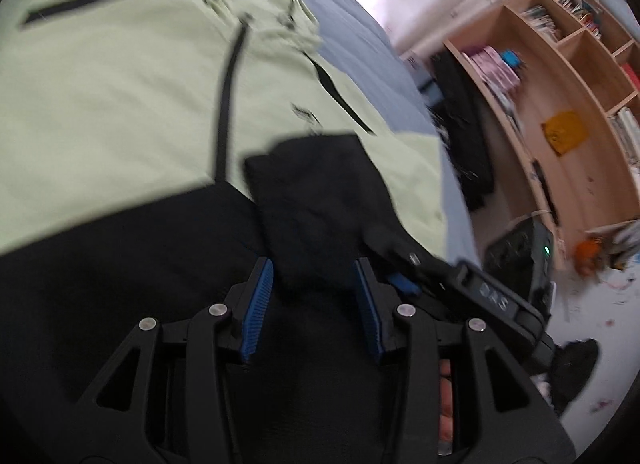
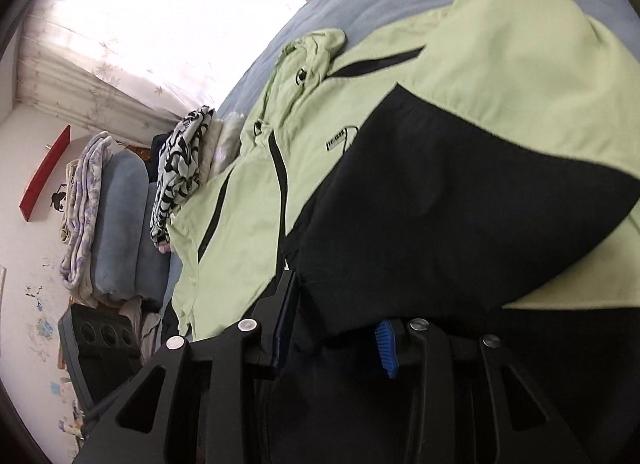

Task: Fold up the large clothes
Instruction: 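Carry the black sleeve with the right tool across the hoodie chest toward the left tool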

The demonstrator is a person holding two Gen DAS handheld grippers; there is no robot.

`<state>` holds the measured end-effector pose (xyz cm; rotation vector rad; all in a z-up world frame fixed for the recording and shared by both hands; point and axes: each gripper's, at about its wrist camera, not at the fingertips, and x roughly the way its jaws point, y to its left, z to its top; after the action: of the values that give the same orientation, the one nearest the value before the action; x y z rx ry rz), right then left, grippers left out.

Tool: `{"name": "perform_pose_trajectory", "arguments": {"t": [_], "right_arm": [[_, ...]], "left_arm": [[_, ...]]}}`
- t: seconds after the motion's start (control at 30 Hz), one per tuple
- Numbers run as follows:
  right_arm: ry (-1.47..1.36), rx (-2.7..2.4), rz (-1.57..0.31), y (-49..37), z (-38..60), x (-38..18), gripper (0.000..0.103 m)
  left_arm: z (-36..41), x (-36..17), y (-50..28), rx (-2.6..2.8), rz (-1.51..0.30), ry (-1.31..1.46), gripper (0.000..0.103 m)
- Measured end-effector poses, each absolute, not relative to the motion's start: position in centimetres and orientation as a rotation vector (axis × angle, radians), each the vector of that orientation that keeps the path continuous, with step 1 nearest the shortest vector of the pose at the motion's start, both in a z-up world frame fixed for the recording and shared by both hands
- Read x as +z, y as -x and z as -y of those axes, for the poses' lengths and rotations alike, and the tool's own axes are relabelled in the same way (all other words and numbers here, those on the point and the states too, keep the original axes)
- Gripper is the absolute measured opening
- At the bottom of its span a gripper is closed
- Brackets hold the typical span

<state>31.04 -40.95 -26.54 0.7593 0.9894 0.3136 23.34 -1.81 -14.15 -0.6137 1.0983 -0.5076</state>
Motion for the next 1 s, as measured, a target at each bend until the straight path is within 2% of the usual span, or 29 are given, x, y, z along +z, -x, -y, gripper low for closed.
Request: {"name": "perform_pose_trajectory", "arguments": {"t": [0.07, 0.1, 0.13, 0.3, 0.43, 0.67, 1.0], "right_arm": [[-0.757, 0.320, -0.962, -31.1, 41.1, -26.4, 0.037], [-0.759, 0.325, -0.950, -30.4, 39.9, -24.6, 0.036], [-0.769, 0.332, -0.939, -30.4, 39.4, -24.0, 0.032], [-0.834, 0.356, -0.914, -31.4, 37.1, -22.7, 0.029], [-0.852, 0.352, -0.897, -31.1, 37.3, -22.5, 0.028], [-0.909, 0.343, -0.897, -29.6, 39.4, -23.1, 0.028], [-0.967, 0.332, -0.909, -27.0, 41.1, -24.2, 0.028]], "left_arm": [[2.5, -14.8, -23.2, -0.542, -1.130, 0.659, 0.042], [2.8, -15.3, -23.3, -0.562, -1.150, 0.698, 0.042], [2.9, -15.7, -23.3, -0.572, -1.160, 0.731, 0.043], [3.8, -17.5, -23.4, -0.639, -1.176, 0.883, 0.043], [3.8, -18.4, -24.5, -0.648, -1.141, 0.990, 0.053], [3.6, -20.9, -26.9, -0.562, -1.127, 1.125, 0.054], [1.9, -20.9, -26.3, -0.448, -1.040, 1.189, 0.054]]}}
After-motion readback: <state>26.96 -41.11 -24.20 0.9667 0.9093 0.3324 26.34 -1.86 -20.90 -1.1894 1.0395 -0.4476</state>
